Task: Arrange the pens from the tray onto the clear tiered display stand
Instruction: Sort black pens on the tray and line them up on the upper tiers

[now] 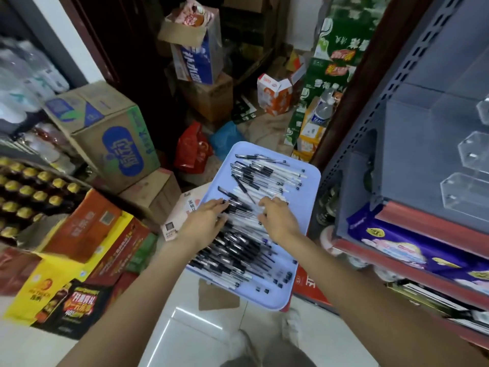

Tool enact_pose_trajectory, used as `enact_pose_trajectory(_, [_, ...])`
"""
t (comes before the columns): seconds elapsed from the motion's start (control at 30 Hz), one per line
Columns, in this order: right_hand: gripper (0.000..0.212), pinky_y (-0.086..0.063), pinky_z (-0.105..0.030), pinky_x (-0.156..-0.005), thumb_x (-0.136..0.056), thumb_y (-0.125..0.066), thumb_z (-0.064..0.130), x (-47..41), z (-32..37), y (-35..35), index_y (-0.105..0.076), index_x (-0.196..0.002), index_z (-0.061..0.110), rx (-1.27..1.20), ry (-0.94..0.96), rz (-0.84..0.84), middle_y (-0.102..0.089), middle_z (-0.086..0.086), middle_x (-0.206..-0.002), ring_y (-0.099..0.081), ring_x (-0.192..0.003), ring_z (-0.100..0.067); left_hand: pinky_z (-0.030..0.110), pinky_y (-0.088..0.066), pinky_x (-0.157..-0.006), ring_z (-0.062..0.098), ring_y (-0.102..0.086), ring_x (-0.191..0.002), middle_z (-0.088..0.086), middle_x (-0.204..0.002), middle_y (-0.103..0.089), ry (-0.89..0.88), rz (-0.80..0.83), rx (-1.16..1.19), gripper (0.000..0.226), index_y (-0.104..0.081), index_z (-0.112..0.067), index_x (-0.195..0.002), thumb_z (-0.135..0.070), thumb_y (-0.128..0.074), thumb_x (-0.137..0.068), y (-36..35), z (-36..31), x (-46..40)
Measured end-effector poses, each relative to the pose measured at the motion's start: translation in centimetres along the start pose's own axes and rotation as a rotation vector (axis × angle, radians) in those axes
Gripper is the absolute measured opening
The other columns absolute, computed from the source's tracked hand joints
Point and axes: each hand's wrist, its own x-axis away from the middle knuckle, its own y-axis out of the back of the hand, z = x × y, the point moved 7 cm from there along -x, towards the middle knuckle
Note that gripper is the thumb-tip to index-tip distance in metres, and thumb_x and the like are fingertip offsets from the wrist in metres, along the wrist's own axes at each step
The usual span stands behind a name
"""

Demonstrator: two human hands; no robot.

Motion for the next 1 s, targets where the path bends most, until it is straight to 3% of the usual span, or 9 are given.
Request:
enact_pose_trajectory(0.27, [0.019, -0.036, -0.031, -0.061, -0.098, -0.044, 0.016, -1.3, 0.5, 0.7, -0.057, -0.102, 0.004, 0.05, -0.053, -0.043, -0.06, -0.014, -0.102, -0.056, -0.09, -0.029, 0.039, -0.034, -0.109, 0.02, -0.025, -0.141, 0.0, -0.152, -0.03, 0.002, 0.024, -0.01, 0.045, -0.036, -0.018, -0.142, -0.025, -0.042, -0.098, -0.7, 0.9, -0.9])
enact_pose_trajectory(0.4, [0.03, -0.032, -0.028, -0.048, -0.097, -0.048, 0.016, -1.3, 0.7, 0.6, -0.044, -0.067, 0.011, 0.114, -0.096, -0.05, -0.047, -0.007, -0.067, -0.048, -0.071, -0.029, 0.038, -0.035, -0.108, 0.021, -0.025, -0.14, 0.001, -0.151, -0.031, 0.005, 0.029, -0.013, 0.045, -0.037, -0.018, -0.142, -0.024, -0.042, -0.098, -0.9, 1.0, -1.2])
enact_pose_trajectory(0.47, [0.033, -0.031, -0.027, -0.049, -0.096, -0.05, 0.019, -1.4, 0.5, 0.7, -0.045, -0.065, 0.011, 0.054, -0.135, -0.044, -0.044, -0.005, -0.062, -0.048, -0.065, -0.028, 0.037, -0.035, -0.109, 0.022, -0.028, -0.139, 0.002, -0.149, -0.034, 0.014, -0.006, 0.047, 0.042, -0.043, -0.016, -0.138, -0.021, -0.045, -0.097, -0.6, 1.0, -1.3])
enact_pose_trajectory(0.6, [0.048, -0.023, -0.027, -0.054, -0.096, -0.051, 0.016, -0.5, -0.2, 1.5, -0.03, -0.054, 0.012, -0.22, -0.148, -0.069, -0.025, -0.006, -0.051, -0.023, -0.048, -0.021, 0.029, -0.041, -0.099, 0.023, -0.051, -0.12, 0.007, -0.128, -0.056, 0.104, -0.165, 0.358, 0.026, -0.062, -0.009, -0.117, -0.017, -0.048, -0.096, 1.8, 0.3, -1.1])
enact_pose_trajectory(0.67, [0.043, -0.03, -0.028, -0.061, -0.095, -0.053, 0.015, 0.6, -0.3, 2.5, -0.046, -0.057, -0.002, -0.353, -0.121, -0.083, -0.035, -0.017, -0.054, -0.031, -0.053, -0.026, 0.017, -0.041, -0.076, 0.025, -0.059, -0.095, 0.011, -0.101, -0.064, 0.161, -0.134, 0.44, 0.022, -0.066, -0.012, -0.097, -0.023, -0.047, -0.097, 2.9, -0.8, -1.2])
enact_pose_trajectory(0.73, [0.034, -0.043, -0.033, -0.068, -0.094, -0.057, 0.016, 1.8, -0.1, 3.9, -0.064, -0.077, -0.012, -0.473, -0.082, -0.11, -0.057, -0.028, -0.07, -0.05, -0.064, -0.035, 0.012, -0.032, -0.053, 0.02, -0.048, -0.071, 0.009, -0.079, -0.049, 0.21, -0.05, 0.491, 0.023, -0.052, -0.016, -0.083, -0.033, -0.045, -0.097, 3.5, -2.4, -1.4])
enact_pose_trajectory(0.8, [0.031, -0.051, -0.042, -0.078, -0.091, -0.06, 0.018, 2.4, 0.0, 5.5, -0.068, -0.085, -0.012, -0.565, -0.039, -0.16, -0.066, -0.029, -0.086, -0.061, -0.08, -0.04, 0.012, -0.038, -0.065, 0.019, -0.051, -0.074, 0.008, -0.084, -0.052, 0.237, 0.025, 0.752, 0.028, -0.053, -0.014, -0.086, -0.039, -0.046, -0.095, 3.4, -4.5, -1.9])
enact_pose_trajectory(0.87, [0.03, -0.052, -0.041, -0.075, -0.09, -0.061, 0.018, 3.1, 0.2, 7.4, -0.068, -0.082, -0.01, -0.608, 0.003, -0.18, -0.065, -0.031, -0.084, -0.06, -0.073, -0.036, 0.025, -0.046, -0.083, 0.017, -0.06, -0.088, 0.005, -0.093, -0.064, 0.244, 0.035, 1.075, 0.031, -0.062, -0.009, -0.093, -0.038, -0.05, -0.093, 3.9, -6.9, -2.4])
enact_pose_trajectory(1.0, [0.032, -0.039, -0.027, -0.058, -0.089, -0.061, 0.014, 5.7, -0.8, 11.5, -0.065, -0.06, 0.003, -0.634, 0.029, -0.236, -0.057, -0.009, -0.054, -0.048, -0.054, -0.015, 0.017, -0.05, -0.074, 0.009, -0.06, -0.081, -0.005, -0.083, -0.065, 0.144, -0.053, 1.237, 0.027, -0.066, -0.004, -0.098, -0.026, -0.051, -0.095, 6.5, -12.5, -3.4])
